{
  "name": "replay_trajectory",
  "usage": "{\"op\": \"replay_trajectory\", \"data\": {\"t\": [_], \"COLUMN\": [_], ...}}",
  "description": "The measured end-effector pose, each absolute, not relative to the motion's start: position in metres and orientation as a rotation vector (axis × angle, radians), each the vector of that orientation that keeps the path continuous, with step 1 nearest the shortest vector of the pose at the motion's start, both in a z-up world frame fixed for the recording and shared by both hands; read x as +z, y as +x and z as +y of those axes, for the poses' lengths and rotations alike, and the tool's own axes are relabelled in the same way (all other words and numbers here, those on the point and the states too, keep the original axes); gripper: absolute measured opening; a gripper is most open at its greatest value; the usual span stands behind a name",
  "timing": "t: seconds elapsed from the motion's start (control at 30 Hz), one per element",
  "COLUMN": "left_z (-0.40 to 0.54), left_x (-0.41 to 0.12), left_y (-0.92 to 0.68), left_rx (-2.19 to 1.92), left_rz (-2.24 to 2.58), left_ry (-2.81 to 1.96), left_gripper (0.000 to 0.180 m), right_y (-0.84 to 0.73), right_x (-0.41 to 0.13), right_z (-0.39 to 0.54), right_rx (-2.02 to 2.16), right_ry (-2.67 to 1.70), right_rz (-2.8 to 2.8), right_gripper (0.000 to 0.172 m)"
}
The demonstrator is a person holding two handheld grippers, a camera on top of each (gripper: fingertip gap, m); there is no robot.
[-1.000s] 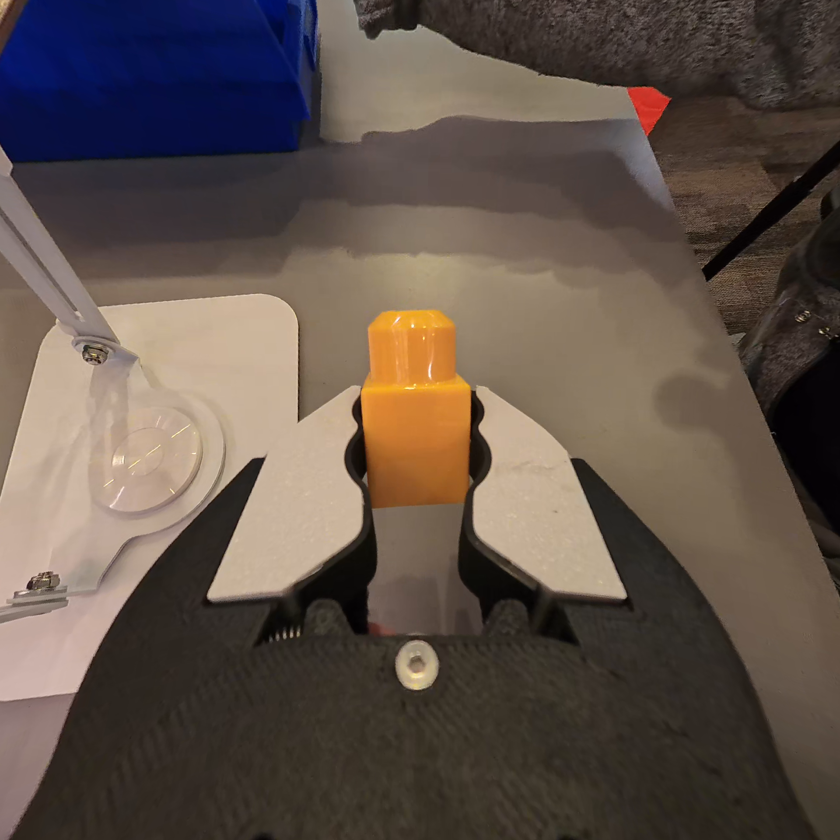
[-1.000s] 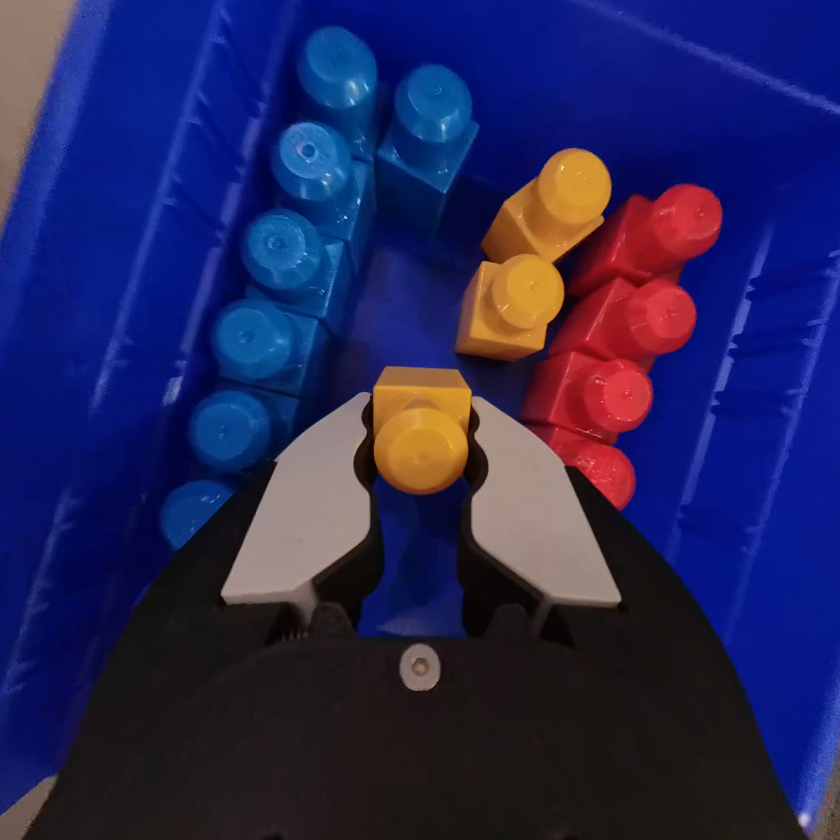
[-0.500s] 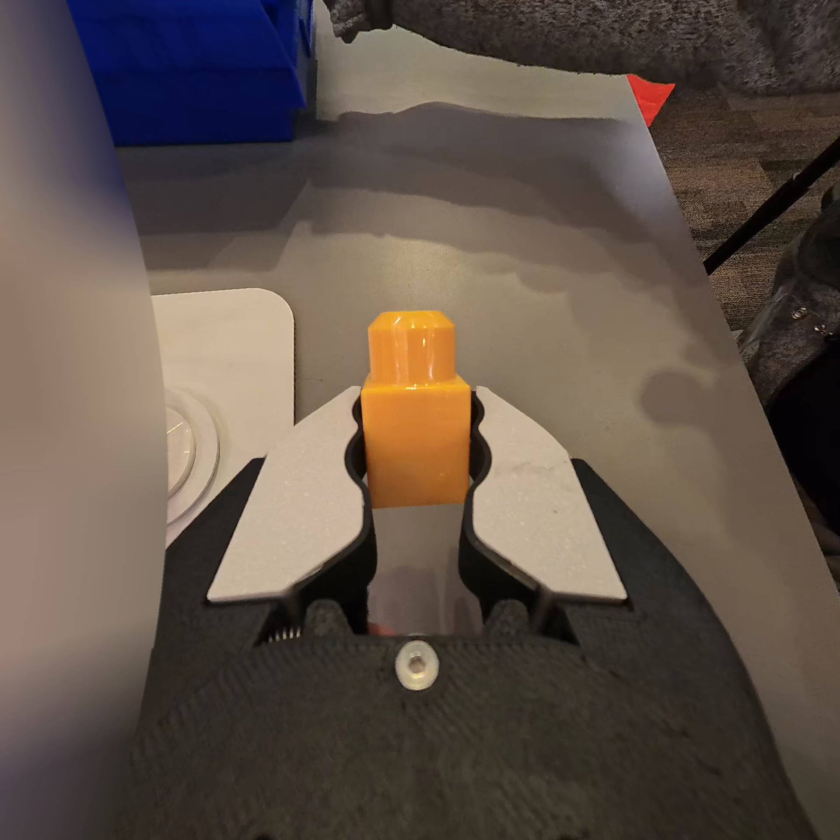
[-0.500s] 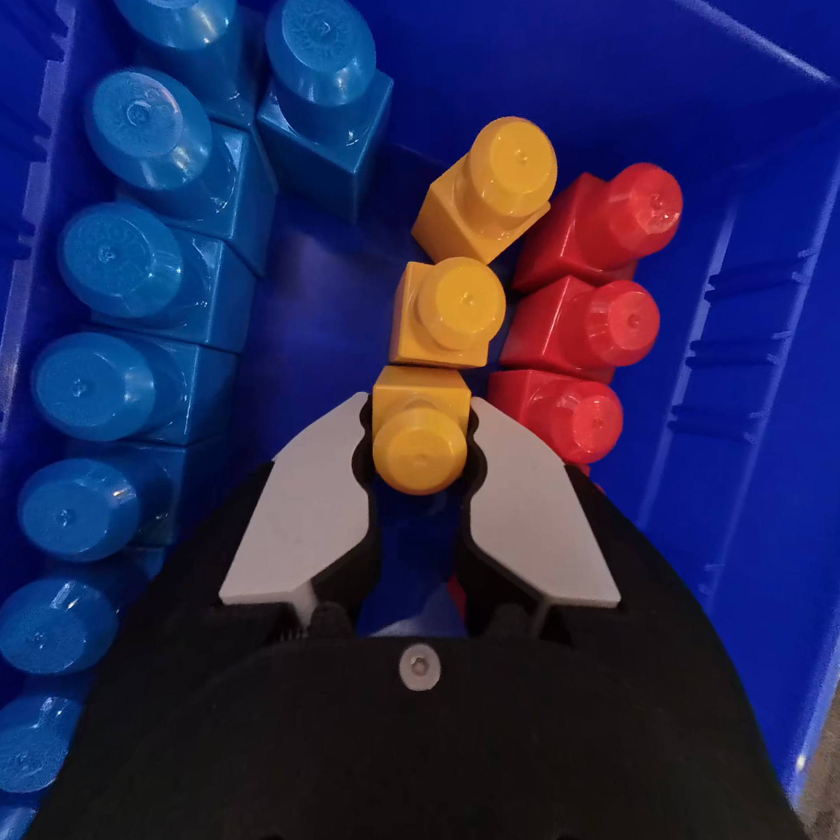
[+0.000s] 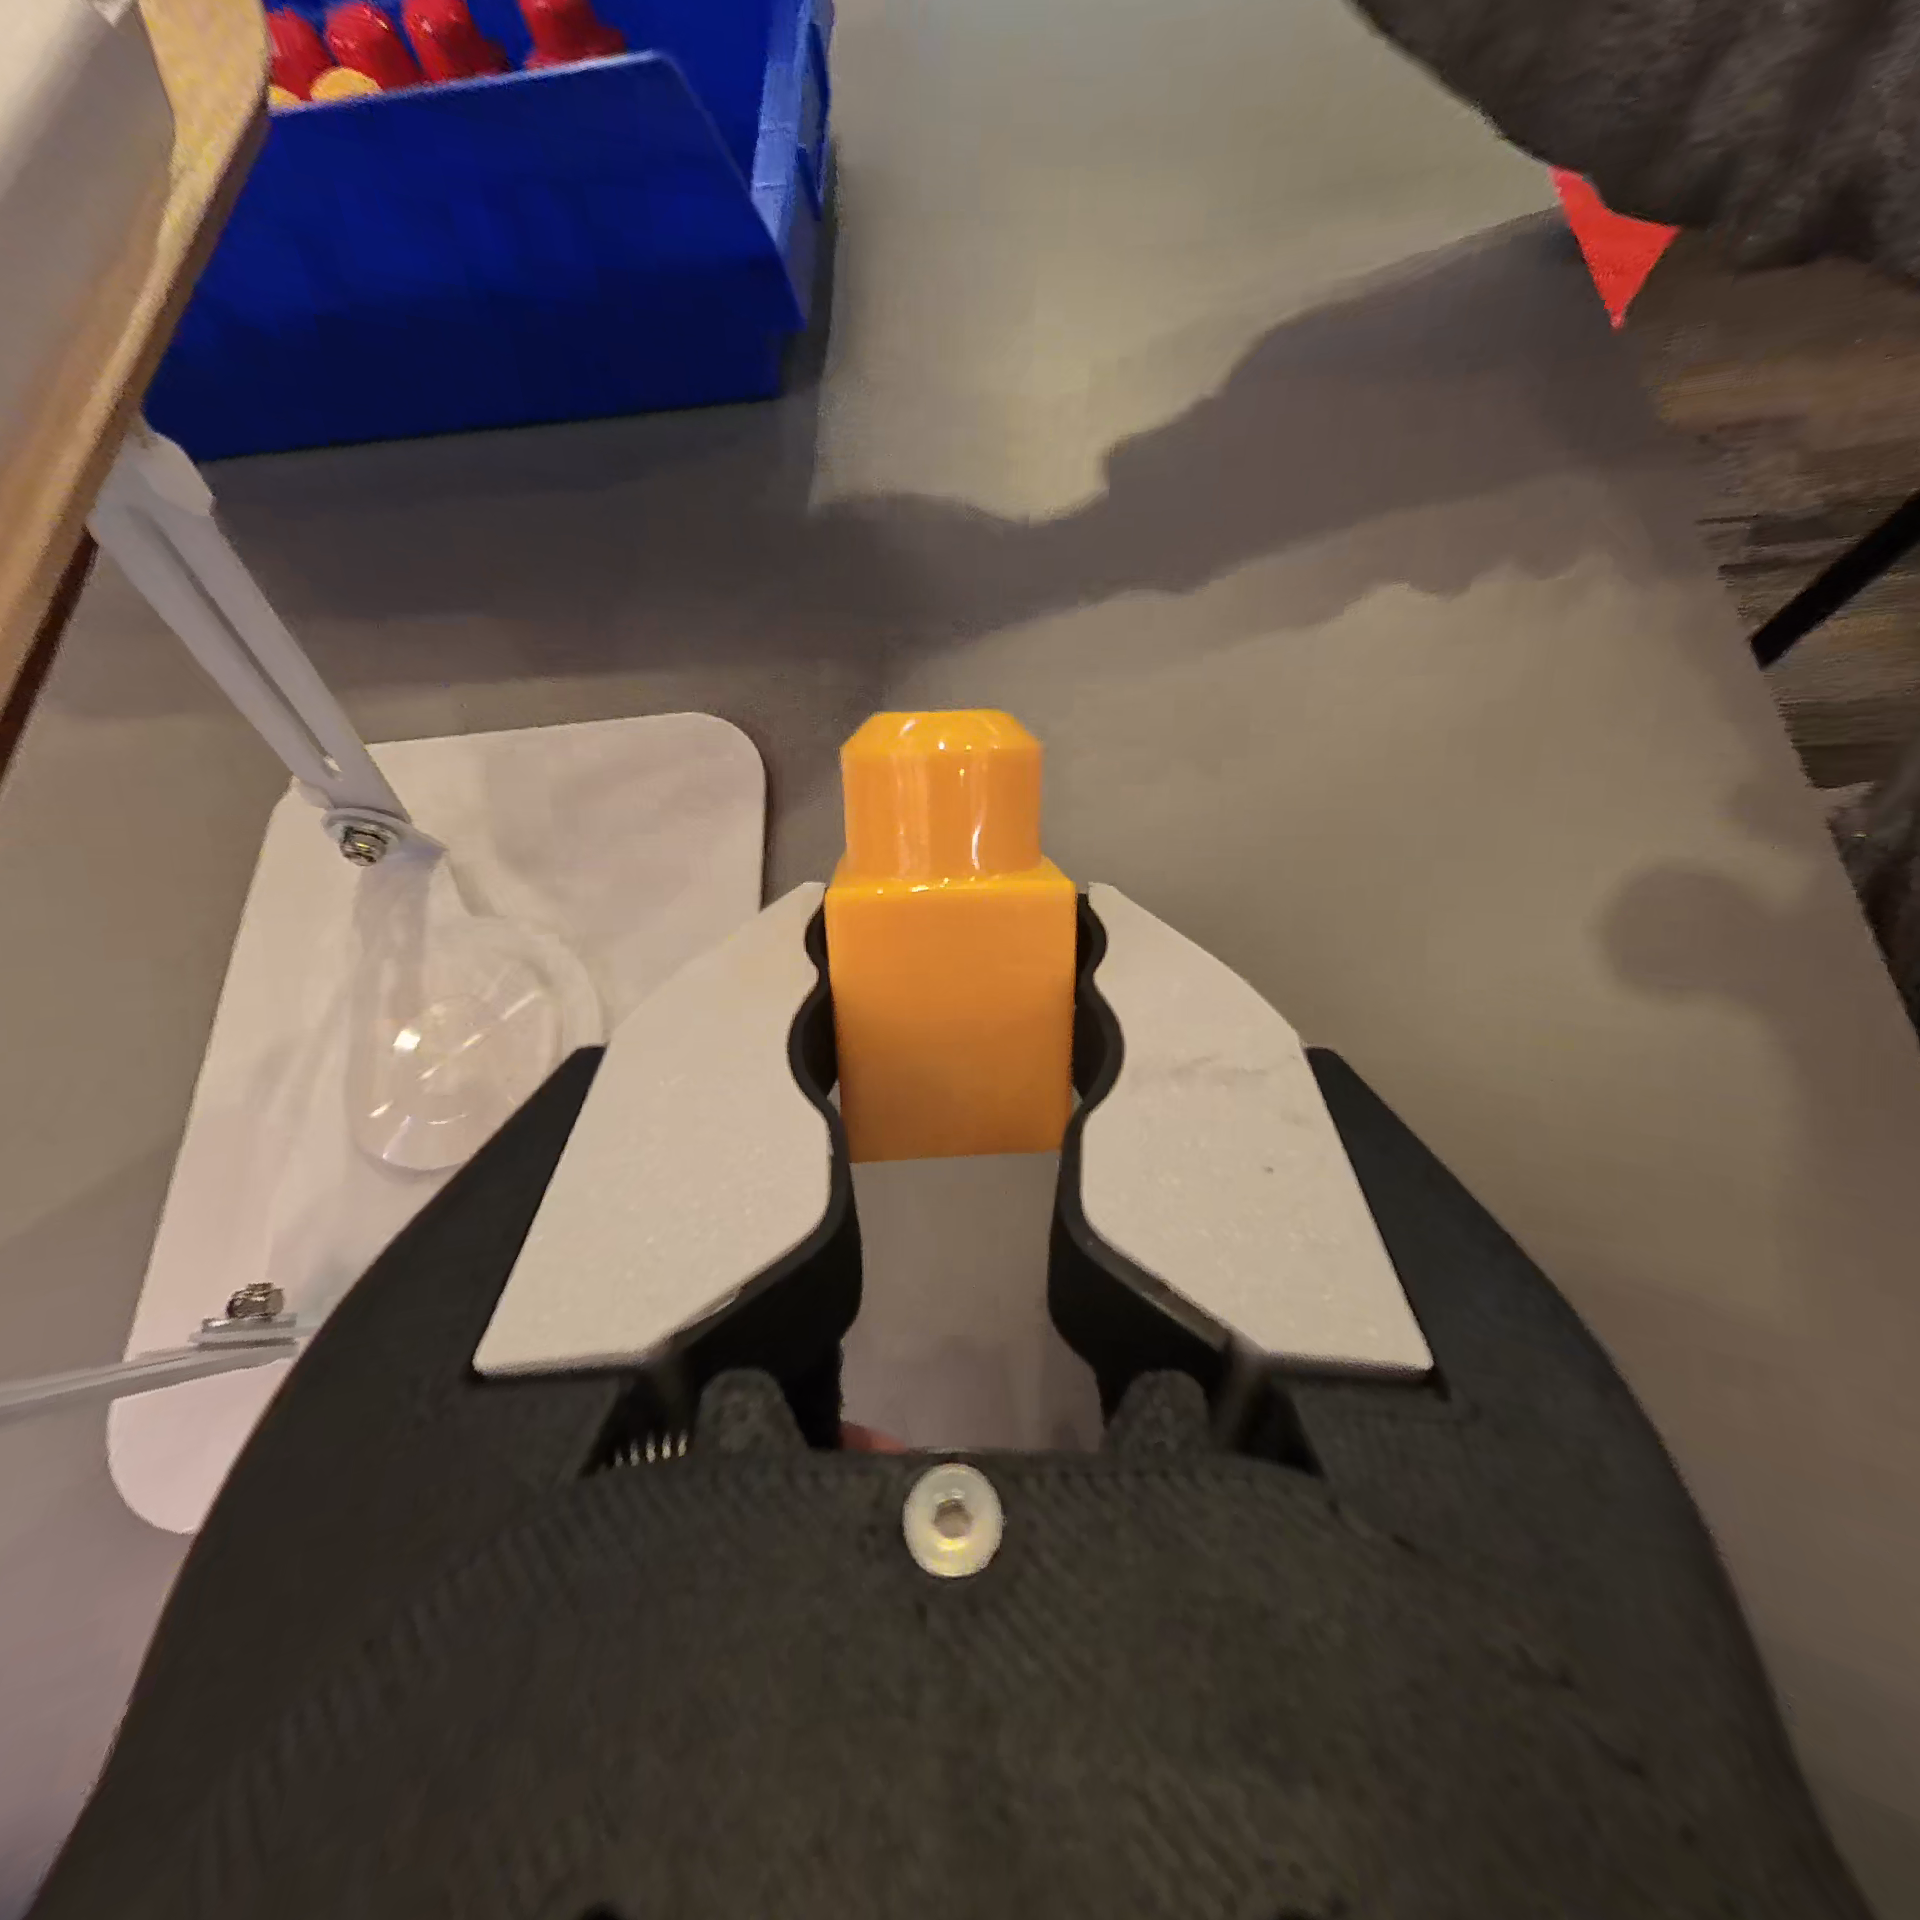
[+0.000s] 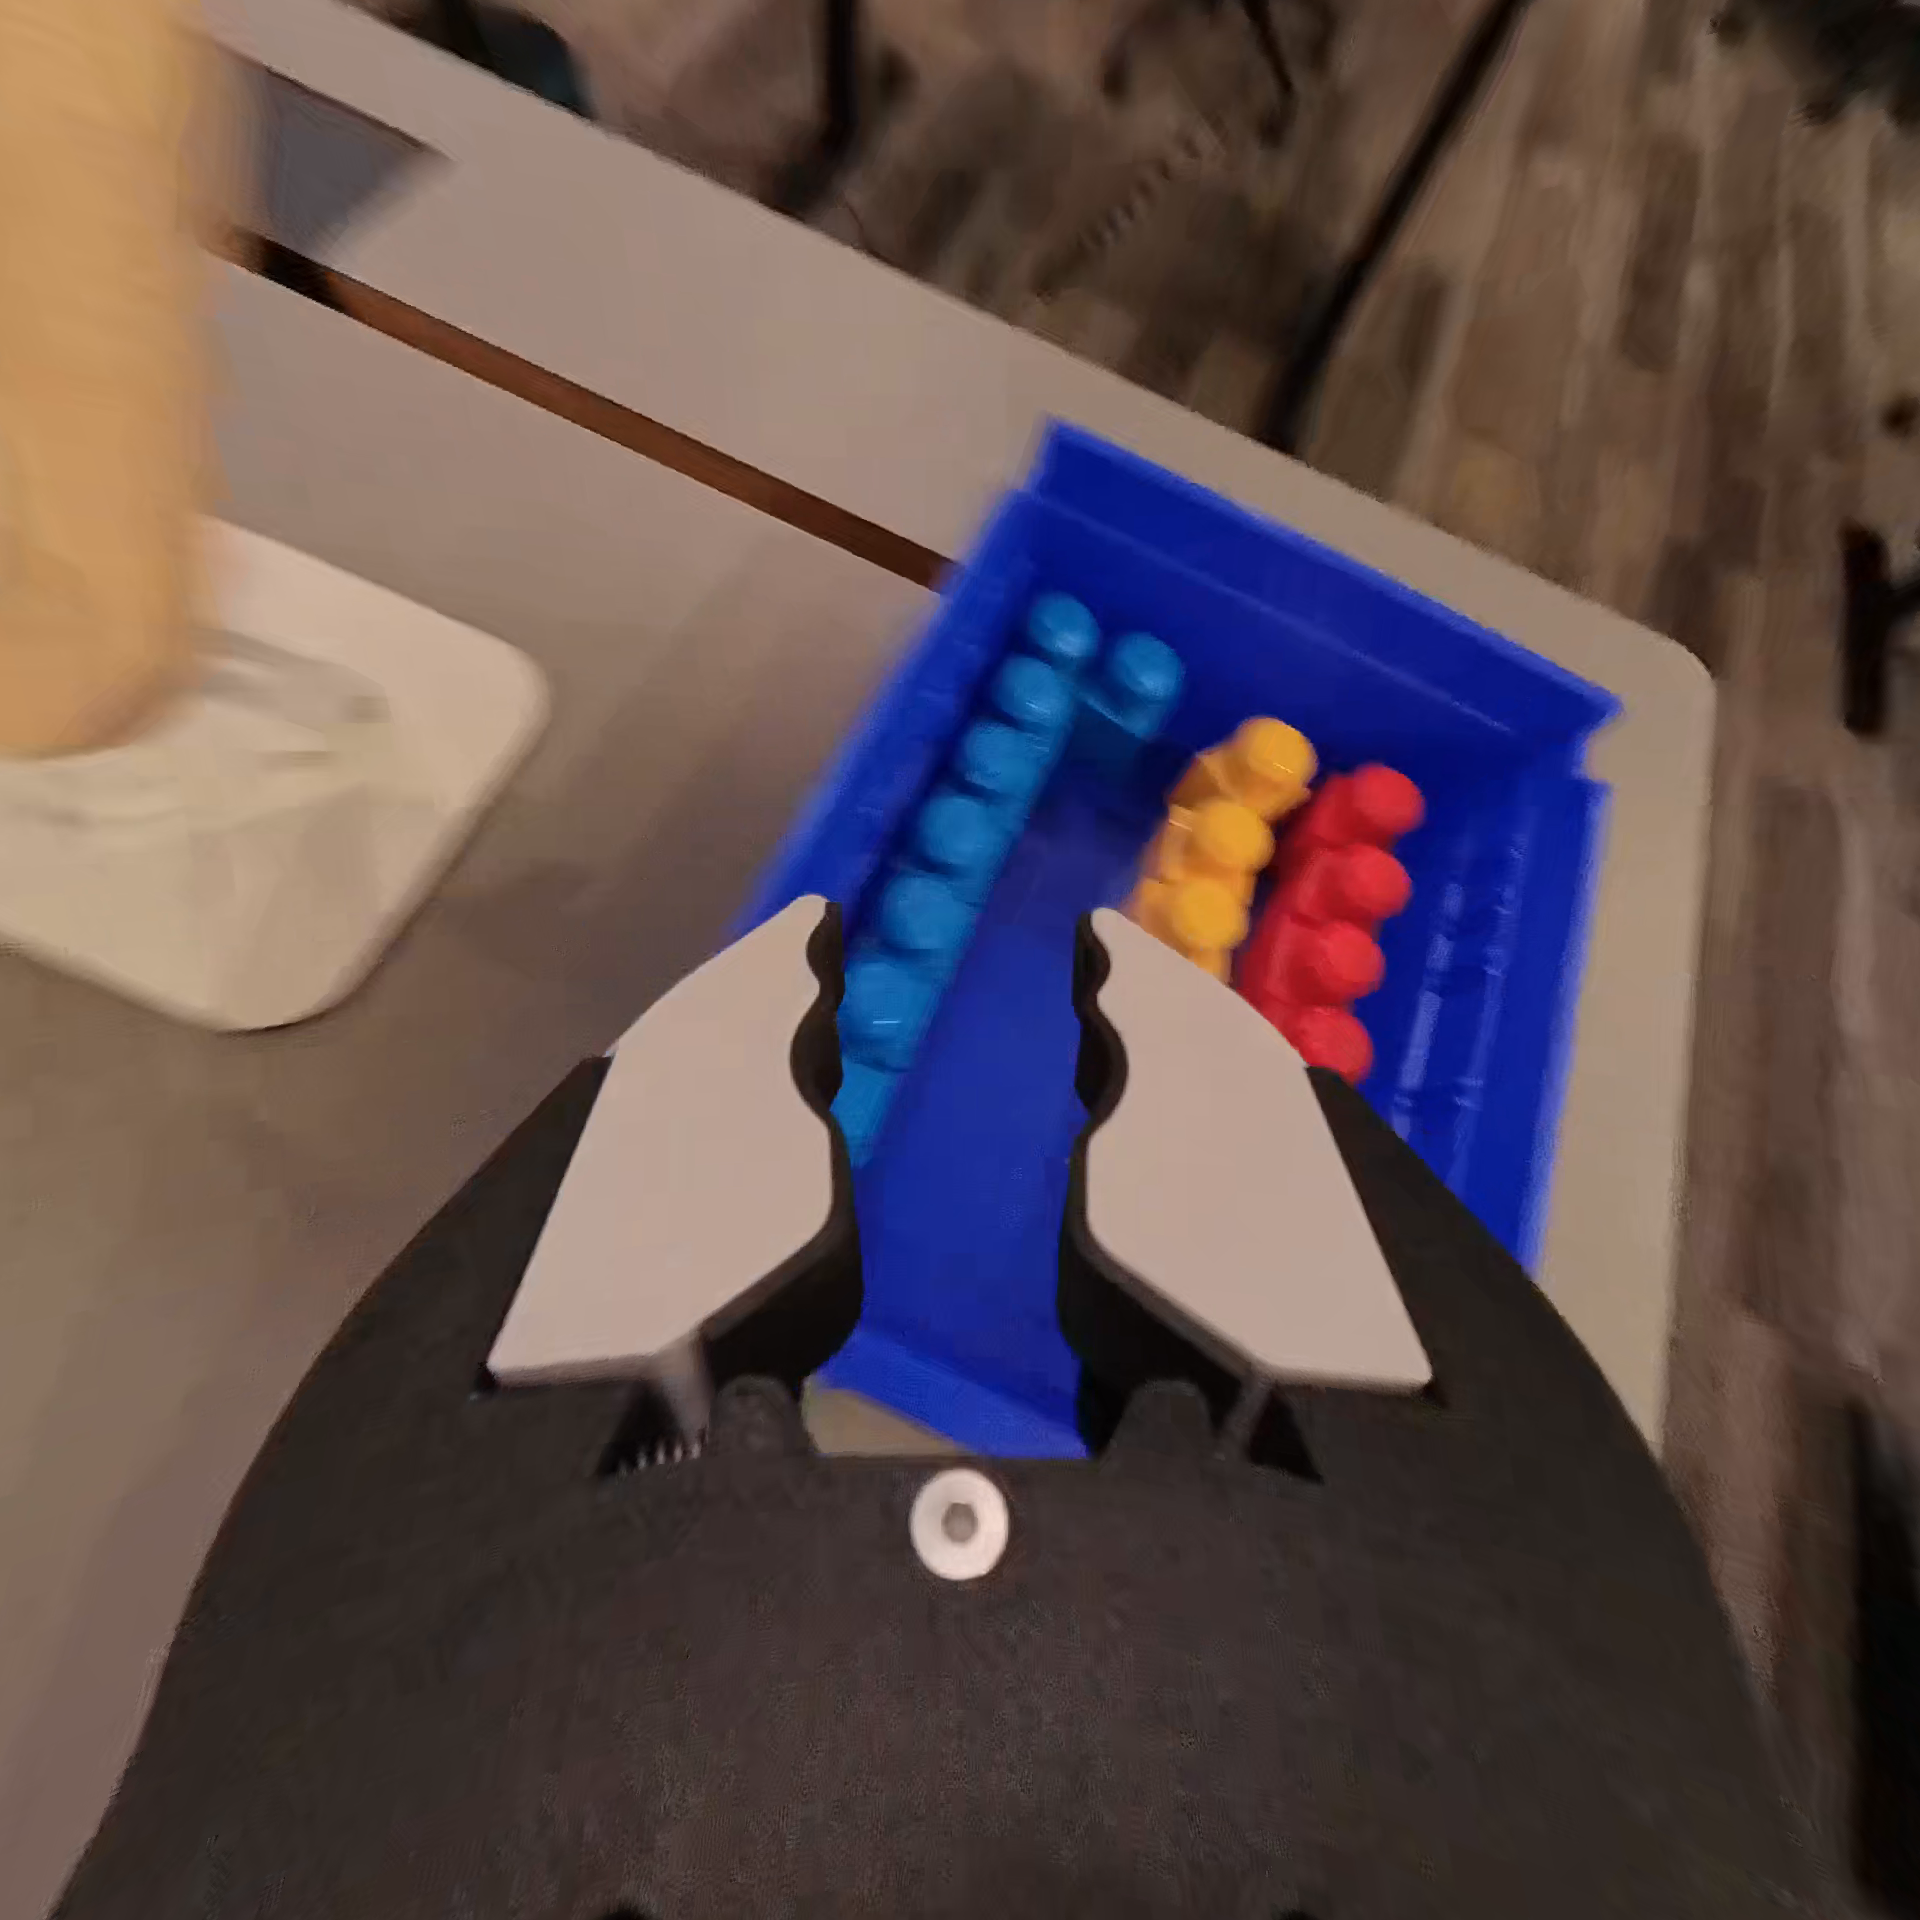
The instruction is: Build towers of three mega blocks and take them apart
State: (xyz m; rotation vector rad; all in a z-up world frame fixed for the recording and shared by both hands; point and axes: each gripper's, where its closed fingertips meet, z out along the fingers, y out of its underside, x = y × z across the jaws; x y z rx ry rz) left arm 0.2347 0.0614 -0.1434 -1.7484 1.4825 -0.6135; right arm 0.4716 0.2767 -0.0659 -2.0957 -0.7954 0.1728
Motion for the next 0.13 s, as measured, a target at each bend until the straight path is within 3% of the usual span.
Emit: {"op": "replay_trajectory", "data": {"t": [0.13], "left_z": [0.068], "left_x": [-0.135], "left_y": [0.239], "left_rx": [-0.505], "left_rz": [1.441], "left_ry": [-1.700], "left_gripper": [0.041], "right_y": [0.403], "right_x": [-0.040], "right_z": [0.185], "right_rx": [0.512], "right_ry": [-1.931], "right_rz": [-0.966], "right_gripper": [0.038]}}
